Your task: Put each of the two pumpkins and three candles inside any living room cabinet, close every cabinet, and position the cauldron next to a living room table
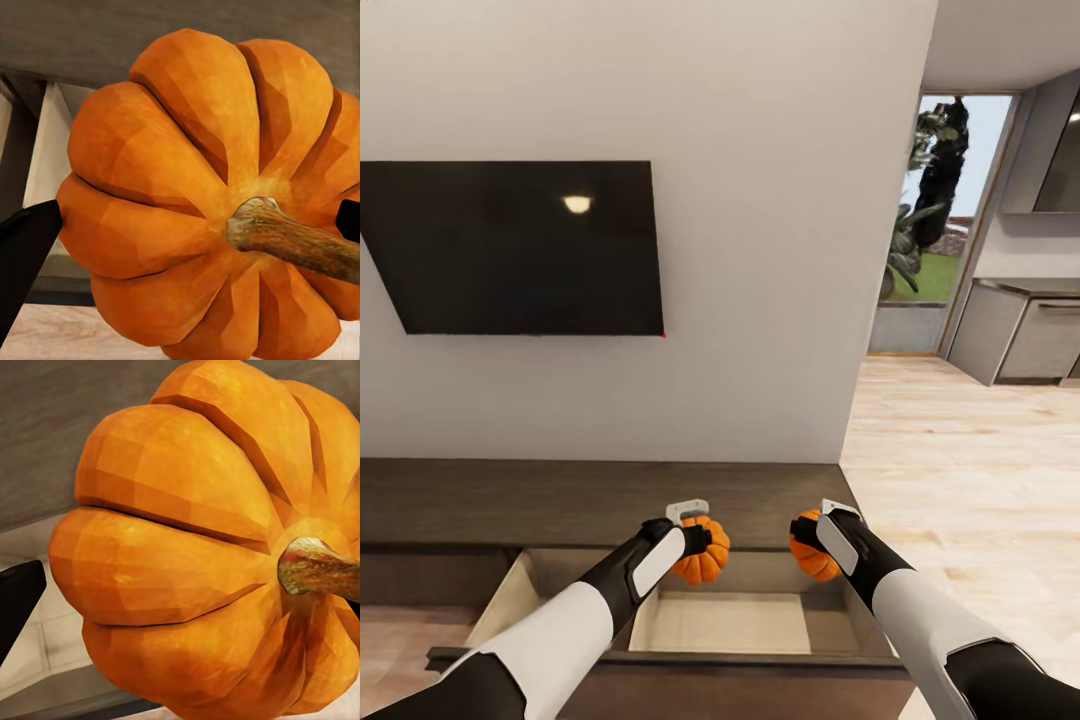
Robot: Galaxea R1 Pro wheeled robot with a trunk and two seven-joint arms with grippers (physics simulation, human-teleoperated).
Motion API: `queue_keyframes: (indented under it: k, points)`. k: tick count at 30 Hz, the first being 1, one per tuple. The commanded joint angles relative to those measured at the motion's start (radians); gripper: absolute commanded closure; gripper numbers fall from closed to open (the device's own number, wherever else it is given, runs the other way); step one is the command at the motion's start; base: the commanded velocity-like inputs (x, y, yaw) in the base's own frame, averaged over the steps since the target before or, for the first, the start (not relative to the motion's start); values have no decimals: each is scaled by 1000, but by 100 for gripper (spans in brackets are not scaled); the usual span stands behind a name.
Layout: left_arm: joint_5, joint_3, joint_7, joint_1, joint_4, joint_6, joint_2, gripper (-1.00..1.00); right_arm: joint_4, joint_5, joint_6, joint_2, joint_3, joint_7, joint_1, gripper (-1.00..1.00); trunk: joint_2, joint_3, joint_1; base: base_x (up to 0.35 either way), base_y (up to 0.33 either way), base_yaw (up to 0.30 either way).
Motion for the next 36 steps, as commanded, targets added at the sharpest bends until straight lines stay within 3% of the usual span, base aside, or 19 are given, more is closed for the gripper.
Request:
queue_keyframes:
  k: [1, 10, 19, 36]
  points:
    - [8, -6, 8, -1, -2, 2, 1, 100, -2, -10, 2, -1, 8, -8, -1, 100, -8, -4, 4, 0, 0, 0]
    - [15, -6, 3, -1, 89, 8, 0, 100, 3, -10, 3, 0, 9, -8, 0, 100, -71, -32, 38, 0, 0, 0]
    - [6, -4, 5, -1, 94, -1, -1, 100, 3, -12, 1, 2, 8, -8, 3, 100, -134, -63, 73, 0, 0, 0]
    - [5, -4, 0, -1, 91, -14, -1, 100, 0, -12, 1, 0, 7, -9, 3, 100, -253, -141, 138, 0, 0, 0]
